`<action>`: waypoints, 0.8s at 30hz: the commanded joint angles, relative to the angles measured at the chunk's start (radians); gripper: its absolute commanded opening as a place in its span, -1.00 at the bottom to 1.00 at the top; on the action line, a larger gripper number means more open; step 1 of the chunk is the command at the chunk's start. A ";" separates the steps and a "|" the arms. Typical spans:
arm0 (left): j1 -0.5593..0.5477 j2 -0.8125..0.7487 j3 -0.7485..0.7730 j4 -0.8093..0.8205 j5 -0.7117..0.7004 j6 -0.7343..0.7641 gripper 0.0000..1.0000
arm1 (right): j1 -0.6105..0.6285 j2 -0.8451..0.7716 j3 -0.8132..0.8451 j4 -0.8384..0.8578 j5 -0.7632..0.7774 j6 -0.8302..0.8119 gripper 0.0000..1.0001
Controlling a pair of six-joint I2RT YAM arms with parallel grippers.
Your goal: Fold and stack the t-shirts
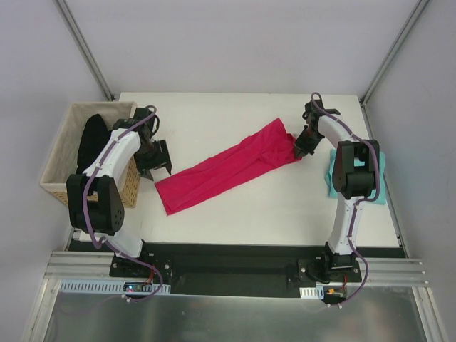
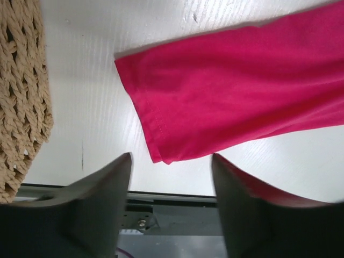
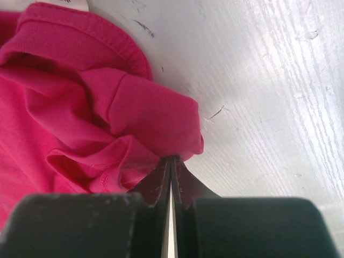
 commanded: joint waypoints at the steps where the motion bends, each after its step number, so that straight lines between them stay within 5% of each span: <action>1: 0.004 -0.047 0.016 -0.048 -0.030 -0.001 0.41 | 0.003 -0.001 0.026 -0.029 -0.005 -0.014 -0.98; 5: 0.004 -0.063 0.016 -0.054 -0.038 -0.006 0.59 | 0.006 0.004 0.032 -0.031 -0.010 -0.015 -0.98; 24: 0.004 -0.188 0.049 -0.118 -0.064 -0.020 0.66 | 0.000 0.126 0.199 0.001 -0.019 -0.159 -0.98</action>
